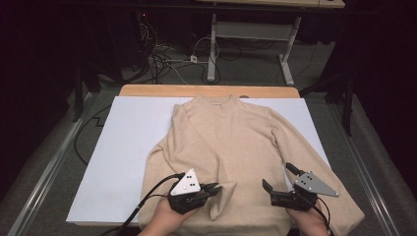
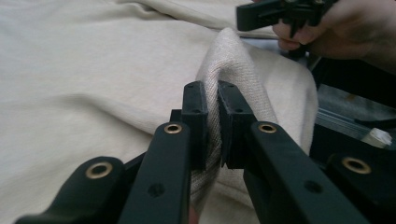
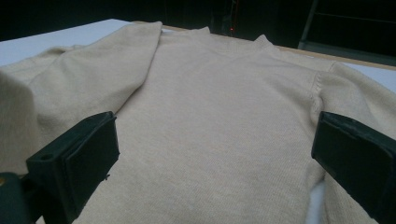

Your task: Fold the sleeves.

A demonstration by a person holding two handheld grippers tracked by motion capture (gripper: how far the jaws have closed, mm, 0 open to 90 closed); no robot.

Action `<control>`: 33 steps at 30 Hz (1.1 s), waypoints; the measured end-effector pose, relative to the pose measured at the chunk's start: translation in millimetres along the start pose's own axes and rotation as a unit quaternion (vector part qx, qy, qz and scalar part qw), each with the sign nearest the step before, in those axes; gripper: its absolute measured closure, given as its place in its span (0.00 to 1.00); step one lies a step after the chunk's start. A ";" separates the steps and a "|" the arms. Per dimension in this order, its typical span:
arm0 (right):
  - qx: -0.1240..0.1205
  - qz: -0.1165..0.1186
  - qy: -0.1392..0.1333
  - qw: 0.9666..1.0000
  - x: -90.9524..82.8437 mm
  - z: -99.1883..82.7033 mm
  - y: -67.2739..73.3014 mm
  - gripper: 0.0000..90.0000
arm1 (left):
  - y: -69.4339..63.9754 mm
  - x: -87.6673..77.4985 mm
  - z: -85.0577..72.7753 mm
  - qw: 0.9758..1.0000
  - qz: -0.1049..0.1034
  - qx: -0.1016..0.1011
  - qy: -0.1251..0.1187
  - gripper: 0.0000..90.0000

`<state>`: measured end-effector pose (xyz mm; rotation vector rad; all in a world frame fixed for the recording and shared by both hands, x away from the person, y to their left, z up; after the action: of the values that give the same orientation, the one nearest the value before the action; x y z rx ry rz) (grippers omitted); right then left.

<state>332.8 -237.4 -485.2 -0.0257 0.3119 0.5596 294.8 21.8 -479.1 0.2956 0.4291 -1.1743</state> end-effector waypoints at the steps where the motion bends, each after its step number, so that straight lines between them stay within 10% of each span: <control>1: 0.000 0.000 0.000 1.000 0.0 0.0 0.0 0.02 | -3.4 4.6 -0.2 1.000 -0.007 0.001 0.003 0.89; 10: 0.001 0.001 0.000 1.000 -0.3 -0.1 -0.4 0.02 | -40.5 40.5 -5.7 0.997 -0.063 0.017 0.031 0.89; 17: -0.001 0.004 0.000 1.000 0.4 -0.3 1.6 0.01 | -38.1 32.6 -1.2 0.998 -0.068 -0.009 0.009 0.70; 25: 0.000 0.005 0.001 1.000 0.3 -0.4 2.7 0.02 | -6.0 -1.2 -6.4 0.999 0.009 -0.038 -0.012 0.38; 33: 0.001 0.011 0.000 1.000 0.0 -0.7 6.4 0.01 | 41.1 -48.7 -35.8 0.993 0.098 -0.068 0.007 0.17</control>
<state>329.3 -231.9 -485.4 -0.0196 0.3138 0.5809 311.4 92.5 -487.7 0.2223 0.4781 -0.9475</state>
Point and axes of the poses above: each handheld gripper's, and its own axes: x roughly forward along the jaws, z roughly out of its top, y roughly to its left, the point moved 6 cm from there along x, roughly forward along the jaws, and after that the axes turned 6 degrees about x, right-handed, at the moved point
